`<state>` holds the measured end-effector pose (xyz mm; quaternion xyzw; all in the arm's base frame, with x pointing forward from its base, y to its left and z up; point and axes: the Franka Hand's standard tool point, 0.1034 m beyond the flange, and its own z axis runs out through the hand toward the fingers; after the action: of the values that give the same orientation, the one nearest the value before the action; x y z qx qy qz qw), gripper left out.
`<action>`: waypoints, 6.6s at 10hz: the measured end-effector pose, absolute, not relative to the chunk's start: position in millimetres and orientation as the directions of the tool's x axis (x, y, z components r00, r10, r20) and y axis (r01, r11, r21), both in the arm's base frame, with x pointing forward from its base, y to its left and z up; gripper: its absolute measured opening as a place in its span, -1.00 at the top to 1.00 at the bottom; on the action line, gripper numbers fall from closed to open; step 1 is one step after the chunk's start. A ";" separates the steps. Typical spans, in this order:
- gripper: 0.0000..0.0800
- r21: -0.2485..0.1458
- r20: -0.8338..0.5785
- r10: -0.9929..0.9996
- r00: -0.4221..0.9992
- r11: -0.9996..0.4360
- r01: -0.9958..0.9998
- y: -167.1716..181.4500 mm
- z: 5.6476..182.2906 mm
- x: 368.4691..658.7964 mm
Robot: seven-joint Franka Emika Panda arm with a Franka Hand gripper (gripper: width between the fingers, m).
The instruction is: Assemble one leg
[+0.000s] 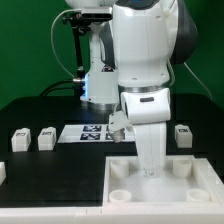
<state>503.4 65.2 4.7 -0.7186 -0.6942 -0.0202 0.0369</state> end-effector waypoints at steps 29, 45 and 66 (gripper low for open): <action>-0.62 -0.063 -0.471 0.007 0.882 -0.998 -0.026 162.0 45.4 409.1; 0.04 -0.031 -0.825 0.009 0.565 -0.999 -0.028 169.4 10.2 378.1; 0.27 -0.128 0.074 0.108 0.991 -0.985 0.117 83.1 168.2 576.7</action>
Offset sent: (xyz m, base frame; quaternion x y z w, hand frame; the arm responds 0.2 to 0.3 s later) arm 0.0000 0.0000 0.0000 0.0000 0.0000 0.0000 1.0000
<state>576.7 83.1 168.2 -0.9957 -0.0566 -0.0332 0.0661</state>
